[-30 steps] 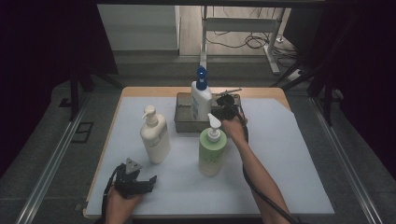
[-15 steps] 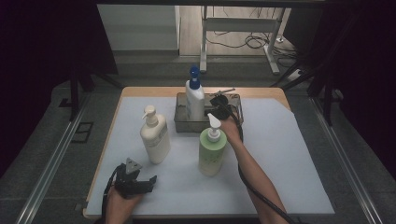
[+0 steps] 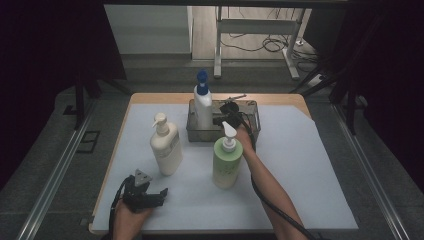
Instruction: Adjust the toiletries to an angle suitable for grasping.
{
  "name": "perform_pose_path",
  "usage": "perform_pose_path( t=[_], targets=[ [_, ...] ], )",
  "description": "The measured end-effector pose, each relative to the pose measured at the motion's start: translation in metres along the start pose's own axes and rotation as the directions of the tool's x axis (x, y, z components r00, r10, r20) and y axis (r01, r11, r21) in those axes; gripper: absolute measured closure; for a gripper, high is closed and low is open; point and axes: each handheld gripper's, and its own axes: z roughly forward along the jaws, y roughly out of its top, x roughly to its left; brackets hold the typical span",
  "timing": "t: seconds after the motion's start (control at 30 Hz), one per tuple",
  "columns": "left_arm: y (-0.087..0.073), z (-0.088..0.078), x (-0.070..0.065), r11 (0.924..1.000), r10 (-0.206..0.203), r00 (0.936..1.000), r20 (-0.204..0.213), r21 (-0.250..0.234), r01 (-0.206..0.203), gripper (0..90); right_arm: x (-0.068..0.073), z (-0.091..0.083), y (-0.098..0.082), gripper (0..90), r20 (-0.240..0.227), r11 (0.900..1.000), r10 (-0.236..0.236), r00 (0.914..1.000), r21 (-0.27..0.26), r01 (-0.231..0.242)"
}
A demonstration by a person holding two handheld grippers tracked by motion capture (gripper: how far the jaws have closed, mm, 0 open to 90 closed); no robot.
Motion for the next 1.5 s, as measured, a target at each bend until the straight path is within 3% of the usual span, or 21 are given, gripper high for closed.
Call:
perform_pose_path(
  t=[0.53, 0.87, 0.93, 1.17, 1.5],
  targets=[
    [0.000, 0.000, 0.000, 1.0000, 0.000, 1.0000, 0.000, 0.000, 0.000, 12.1, 0.016, 0.008, 0.004, 88.6, -0.049, 0.999, -0.040, 0.9980, 0.009, 0.040],
    [0.000, 0.000, 0.000, 1.0000, 0.000, 1.0000, 0.000, 0.001, 0.000, 12.1, 0.015, 0.007, 0.004, 89.2, -0.103, 0.999, -0.035, 0.9941, -0.001, 0.036],
    [0.000, 0.000, 0.000, 1.0000, 0.000, 1.0000, 0.000, 0.000, 0.000, 12.1, 0.018, 0.007, 0.004, 89.3, -0.112, 0.999, -0.052, 0.9924, -0.002, 0.052],
    [0.000, 0.000, 0.000, 1.0000, -0.002, 1.0000, 0.001, 0.000, 0.002, 12.1, 0.017, 0.008, 0.003, 89.1, -0.124, 0.998, -0.060, 0.9905, -0.001, 0.060],
    [0.000, 0.000, 0.000, 1.0000, 0.000, 1.0000, 0.000, 0.000, 0.000, 12.1, 0.017, 0.004, 0.001, 76.1, -0.072, 0.993, -0.114, 0.9909, 0.016, 0.116]
  ],
)
